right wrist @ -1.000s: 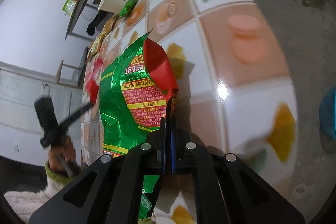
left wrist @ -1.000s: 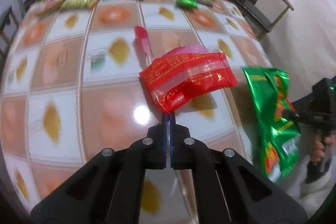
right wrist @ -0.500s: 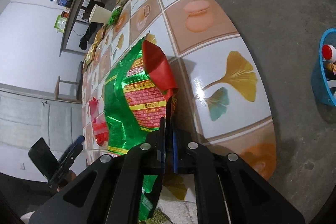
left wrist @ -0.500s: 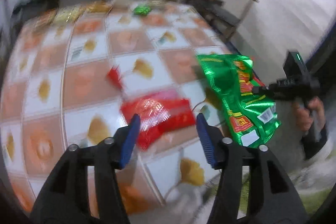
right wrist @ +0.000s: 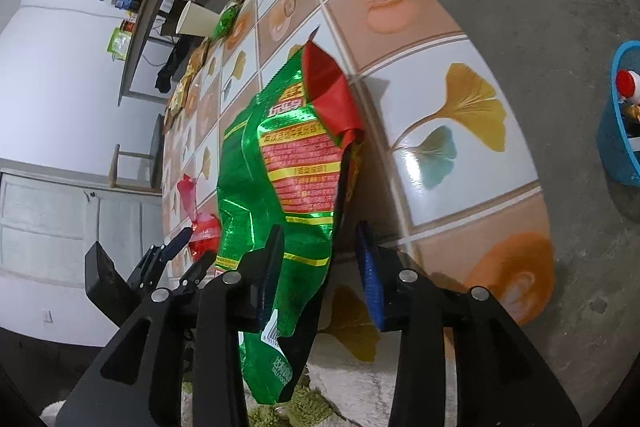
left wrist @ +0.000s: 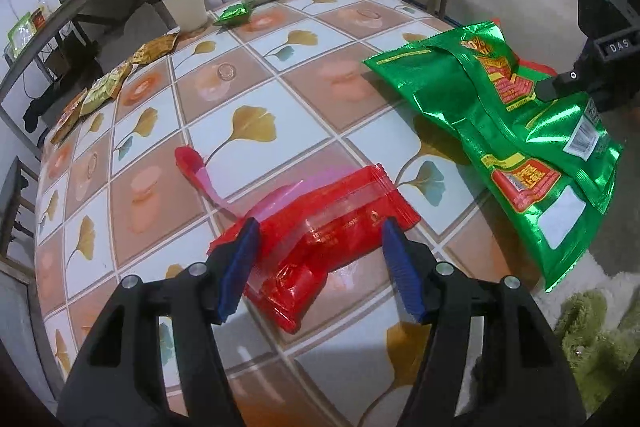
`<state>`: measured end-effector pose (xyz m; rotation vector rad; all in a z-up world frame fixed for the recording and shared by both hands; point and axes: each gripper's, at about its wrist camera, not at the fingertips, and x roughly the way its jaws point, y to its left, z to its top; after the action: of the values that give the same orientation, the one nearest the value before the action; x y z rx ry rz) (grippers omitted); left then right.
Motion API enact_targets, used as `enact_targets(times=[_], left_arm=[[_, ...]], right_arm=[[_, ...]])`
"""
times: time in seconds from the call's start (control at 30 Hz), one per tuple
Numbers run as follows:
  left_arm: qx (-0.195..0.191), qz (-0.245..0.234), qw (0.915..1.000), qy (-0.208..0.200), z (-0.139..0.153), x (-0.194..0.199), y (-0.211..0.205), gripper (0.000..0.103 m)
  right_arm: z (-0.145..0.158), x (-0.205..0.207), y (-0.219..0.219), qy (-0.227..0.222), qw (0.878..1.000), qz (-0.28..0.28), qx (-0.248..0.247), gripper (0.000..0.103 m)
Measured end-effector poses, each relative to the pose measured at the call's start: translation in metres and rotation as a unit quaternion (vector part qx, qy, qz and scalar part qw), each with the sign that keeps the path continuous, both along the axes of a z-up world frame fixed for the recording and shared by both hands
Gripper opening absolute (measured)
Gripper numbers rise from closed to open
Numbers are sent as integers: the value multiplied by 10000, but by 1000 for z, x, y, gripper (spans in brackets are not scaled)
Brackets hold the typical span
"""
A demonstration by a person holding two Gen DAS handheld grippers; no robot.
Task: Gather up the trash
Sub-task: 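Grasp the red candy packet with the left tool while the right tool holds the green bag, then carry the green bag and red packet over the wastebasket and release both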
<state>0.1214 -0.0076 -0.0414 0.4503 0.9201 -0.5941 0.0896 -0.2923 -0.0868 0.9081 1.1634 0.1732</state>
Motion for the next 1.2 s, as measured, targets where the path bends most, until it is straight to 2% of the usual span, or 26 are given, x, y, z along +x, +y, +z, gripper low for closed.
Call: enact_targets(times=[0.1,0.27,0.4,0.57,0.6,0.67,0.73,0.97,1.2], left_arm=[[76,-161,9998,-8,1,-5,-2,60],[-31,-409,9987,317,0,-10,5,75],[-50,-402,9982,434,-3,-7,8,74],[-202,-206,9981,542,-1,2,12,51],[-209,-193,9982,536,-1,4,13,50],[-216,-193,9983,500,-1,4,13,41],[-226,-157,9985,481,0,5,13,37],[-331,-93,9983,461,3,6,14,28],[-545,-31,9980,333,16,3,14,27]], right_arm=[[1,1,2,3,10000,23,-4,36],[2,2,3,2,10000,7,3,36],[2,2,4,-17,10000,-20,1,36],[1,0,2,-38,10000,-33,34,36],[1,0,2,-43,10000,-32,37,36],[0,-1,1,-55,10000,-37,46,36],[-1,-1,0,-69,9999,-66,96,35],[-8,-6,-4,-7,9996,-201,172,10],[-3,-10,-5,-182,9986,-299,395,5]])
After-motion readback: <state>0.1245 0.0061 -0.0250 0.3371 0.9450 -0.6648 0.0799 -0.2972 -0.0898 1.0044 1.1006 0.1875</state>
